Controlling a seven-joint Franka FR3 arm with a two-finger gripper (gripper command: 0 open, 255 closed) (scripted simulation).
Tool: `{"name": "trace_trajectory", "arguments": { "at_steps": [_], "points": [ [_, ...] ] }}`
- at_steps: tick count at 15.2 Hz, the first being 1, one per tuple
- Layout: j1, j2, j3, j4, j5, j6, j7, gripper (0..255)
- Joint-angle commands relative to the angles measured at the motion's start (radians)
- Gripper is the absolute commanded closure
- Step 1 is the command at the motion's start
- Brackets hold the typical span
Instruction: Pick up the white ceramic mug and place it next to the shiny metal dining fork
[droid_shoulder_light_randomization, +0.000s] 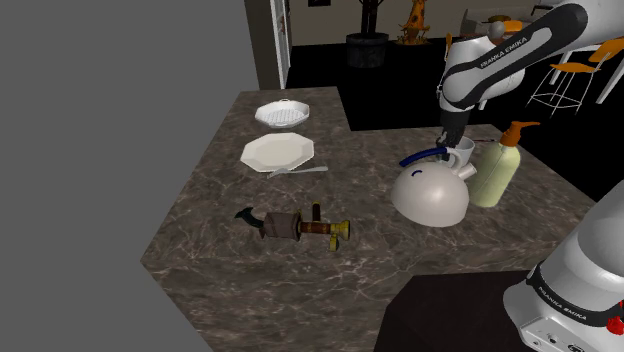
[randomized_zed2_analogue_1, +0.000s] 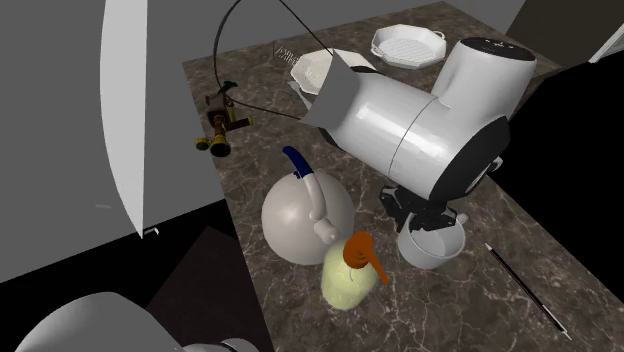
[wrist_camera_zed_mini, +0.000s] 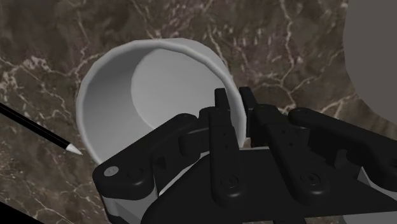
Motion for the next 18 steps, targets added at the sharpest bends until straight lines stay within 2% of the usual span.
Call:
{"name": "trace_trajectory", "arguments": {
  "at_steps": [1,3,18],
  "points": [
    [0.000,0.000,0.000,0.000,0.000,0.000,0.000,255],
    [0.000,0.000,0.000,0.000,0.000,0.000,0.000,255],
    [0.001,-0.120,0.020,0.106,-0.002,-0.225,-0.005,255]
  ]
}}
